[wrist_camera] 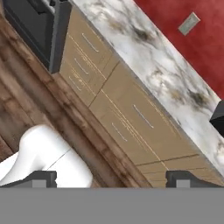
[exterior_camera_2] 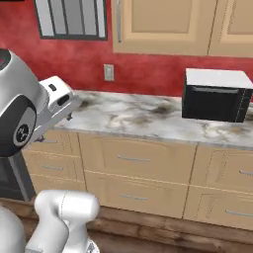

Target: Place the liquor on the top shelf of the fridge to keep it out of children's reach, and place the lemon wedge and eggplant on lower shelves for easy access.

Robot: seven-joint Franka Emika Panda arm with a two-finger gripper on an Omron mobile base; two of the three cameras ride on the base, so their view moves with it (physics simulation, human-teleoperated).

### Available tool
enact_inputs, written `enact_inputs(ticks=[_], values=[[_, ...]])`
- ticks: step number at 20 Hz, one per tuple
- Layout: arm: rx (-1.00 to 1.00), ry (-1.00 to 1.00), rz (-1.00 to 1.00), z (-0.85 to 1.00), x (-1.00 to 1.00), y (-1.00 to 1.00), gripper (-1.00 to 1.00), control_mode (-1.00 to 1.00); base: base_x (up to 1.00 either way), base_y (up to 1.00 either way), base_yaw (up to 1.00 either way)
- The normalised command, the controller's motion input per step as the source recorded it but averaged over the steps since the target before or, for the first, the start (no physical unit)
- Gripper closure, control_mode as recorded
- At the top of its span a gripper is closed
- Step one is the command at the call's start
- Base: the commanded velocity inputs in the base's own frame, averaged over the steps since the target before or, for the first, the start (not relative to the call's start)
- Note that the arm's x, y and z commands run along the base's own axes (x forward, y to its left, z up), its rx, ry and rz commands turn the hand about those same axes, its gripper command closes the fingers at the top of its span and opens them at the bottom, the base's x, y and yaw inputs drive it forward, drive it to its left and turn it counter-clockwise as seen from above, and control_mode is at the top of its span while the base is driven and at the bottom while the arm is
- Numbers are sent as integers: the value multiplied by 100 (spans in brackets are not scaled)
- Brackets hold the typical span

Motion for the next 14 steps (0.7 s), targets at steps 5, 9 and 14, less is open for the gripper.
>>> enact_inputs(ticks=[5, 9, 14], values=[[0, 0, 0, 0, 0, 0, -100, 100, 59, 0, -63], [0, 0, 0, 0, 0, 0, -100, 100, 73, 0, -59], [0, 0, 0, 0, 0, 0, -100, 100, 86, -1, -54]])
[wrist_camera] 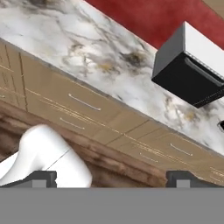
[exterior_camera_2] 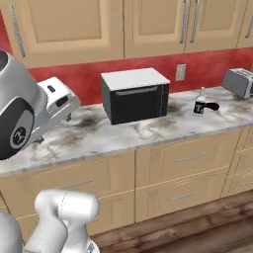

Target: Place the liquor on the top shelf of the fridge to keep it out of children's reach, and place the lemon wedge and eggplant on lower shelves for easy access.

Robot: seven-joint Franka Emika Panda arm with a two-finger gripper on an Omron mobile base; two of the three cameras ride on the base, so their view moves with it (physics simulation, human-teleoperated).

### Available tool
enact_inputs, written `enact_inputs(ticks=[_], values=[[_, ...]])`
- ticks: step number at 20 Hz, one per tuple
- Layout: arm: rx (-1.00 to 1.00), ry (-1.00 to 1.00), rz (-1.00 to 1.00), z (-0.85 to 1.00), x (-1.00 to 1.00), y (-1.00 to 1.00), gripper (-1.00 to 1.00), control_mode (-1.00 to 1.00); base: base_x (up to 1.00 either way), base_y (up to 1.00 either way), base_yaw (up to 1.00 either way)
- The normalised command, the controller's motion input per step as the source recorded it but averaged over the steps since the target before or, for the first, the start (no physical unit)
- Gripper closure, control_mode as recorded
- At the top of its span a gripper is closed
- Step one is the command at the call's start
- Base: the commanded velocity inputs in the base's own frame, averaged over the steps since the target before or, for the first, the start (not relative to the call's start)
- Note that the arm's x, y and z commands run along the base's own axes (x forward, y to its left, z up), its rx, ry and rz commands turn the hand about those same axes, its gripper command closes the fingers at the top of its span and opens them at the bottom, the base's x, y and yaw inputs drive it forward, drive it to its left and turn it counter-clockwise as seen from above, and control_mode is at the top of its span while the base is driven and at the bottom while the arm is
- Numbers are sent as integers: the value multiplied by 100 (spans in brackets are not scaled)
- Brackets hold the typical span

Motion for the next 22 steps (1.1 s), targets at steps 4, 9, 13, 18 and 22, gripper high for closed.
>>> enact_inputs(ticks=[4, 9, 13, 18, 22], values=[[0, 0, 0, 0, 0, 0, -100, 100, 99, -14, -47], [0, 0, 0, 0, 0, 0, -100, 100, 99, -50, -37], [0, 0, 0, 0, 0, 0, -100, 100, 93, -79, -25], [0, 0, 0, 0, 0, 0, -100, 100, 97, -72, -14], [0, 0, 0, 0, 0, 0, -100, 100, 97, -45, 0]])
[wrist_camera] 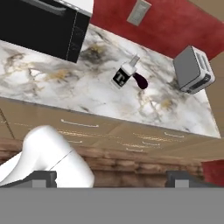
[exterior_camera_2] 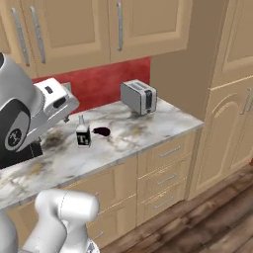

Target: Place the liquor on the top shelf of the fridge to keep it out of children's reach, and place the lemon wedge and eggplant on lower shelves for easy access.

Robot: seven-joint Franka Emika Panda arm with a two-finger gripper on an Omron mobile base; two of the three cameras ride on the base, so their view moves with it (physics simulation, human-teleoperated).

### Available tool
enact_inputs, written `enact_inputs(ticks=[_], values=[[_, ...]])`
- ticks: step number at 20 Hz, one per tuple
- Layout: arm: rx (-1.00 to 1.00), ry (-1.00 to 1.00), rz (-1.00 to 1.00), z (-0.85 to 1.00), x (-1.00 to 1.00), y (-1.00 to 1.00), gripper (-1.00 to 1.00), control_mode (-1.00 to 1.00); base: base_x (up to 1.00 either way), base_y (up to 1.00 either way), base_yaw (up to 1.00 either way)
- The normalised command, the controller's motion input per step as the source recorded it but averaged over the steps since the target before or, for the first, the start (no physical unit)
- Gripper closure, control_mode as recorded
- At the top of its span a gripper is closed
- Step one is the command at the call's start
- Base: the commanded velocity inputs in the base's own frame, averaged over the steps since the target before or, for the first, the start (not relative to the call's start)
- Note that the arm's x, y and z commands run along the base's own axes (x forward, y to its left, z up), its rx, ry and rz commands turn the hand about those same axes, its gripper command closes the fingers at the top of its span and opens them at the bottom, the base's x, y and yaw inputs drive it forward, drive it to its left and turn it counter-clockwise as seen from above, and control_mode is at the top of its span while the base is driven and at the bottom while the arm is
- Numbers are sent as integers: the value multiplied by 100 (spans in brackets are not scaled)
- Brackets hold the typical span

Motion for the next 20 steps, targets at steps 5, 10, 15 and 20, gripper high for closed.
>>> enact_inputs(ticks=[5, 10, 15, 20], values=[[0, 0, 0, 0, 0, 0, -100, 100, 89, -21, 17], [0, 0, 0, 0, 0, 0, -100, 100, 66, -2, 27], [0, 0, 0, 0, 0, 0, -100, 100, 61, 0, 20], [0, 4, 12, -33, 67, 10, -100, -100, 0, 0, 0]])
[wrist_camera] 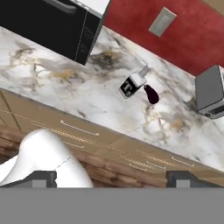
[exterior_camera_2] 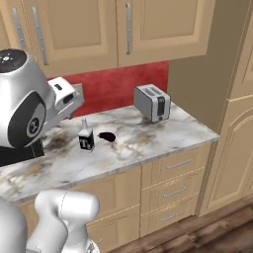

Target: Place the liquor on the top shelf of the fridge to keep it out of children's reach, and place the lemon wedge and eggplant on lower shelves for easy access.

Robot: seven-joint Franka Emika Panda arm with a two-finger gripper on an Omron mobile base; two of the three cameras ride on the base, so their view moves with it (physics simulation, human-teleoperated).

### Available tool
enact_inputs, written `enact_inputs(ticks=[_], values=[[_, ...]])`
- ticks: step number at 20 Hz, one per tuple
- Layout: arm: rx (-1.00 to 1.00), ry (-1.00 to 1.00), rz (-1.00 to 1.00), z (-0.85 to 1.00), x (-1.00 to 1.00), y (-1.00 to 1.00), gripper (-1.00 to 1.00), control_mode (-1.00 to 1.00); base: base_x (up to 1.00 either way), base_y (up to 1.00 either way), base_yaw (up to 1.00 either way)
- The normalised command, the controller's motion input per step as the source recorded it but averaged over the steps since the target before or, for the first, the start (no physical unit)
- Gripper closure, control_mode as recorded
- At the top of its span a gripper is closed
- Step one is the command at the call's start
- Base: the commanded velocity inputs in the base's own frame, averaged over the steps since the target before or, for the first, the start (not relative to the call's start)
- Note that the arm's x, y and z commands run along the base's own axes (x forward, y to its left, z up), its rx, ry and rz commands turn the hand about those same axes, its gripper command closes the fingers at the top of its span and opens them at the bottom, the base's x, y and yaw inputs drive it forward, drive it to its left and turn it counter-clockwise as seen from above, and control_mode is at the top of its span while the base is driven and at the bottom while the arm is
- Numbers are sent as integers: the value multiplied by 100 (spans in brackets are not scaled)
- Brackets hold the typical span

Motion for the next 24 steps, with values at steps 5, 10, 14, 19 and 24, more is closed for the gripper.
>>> enact_inputs(ticks=[5, 10, 14, 19, 24], values=[[3, 1, 4, -36, 75, 3, -100, -100, 0, 0, 0], [7, 0, 0, -34, 70, 2, -100, -100, 0, 0, 0], [10, 0, 0, -34, 45, 9, -100, -100, 0, 0, 0], [27, -2, 2, -31, 19, 3, -100, -100, 0, 0, 0], [32, -4, 3, -35, 8, 0, -100, -100, 0, 0, 0]])
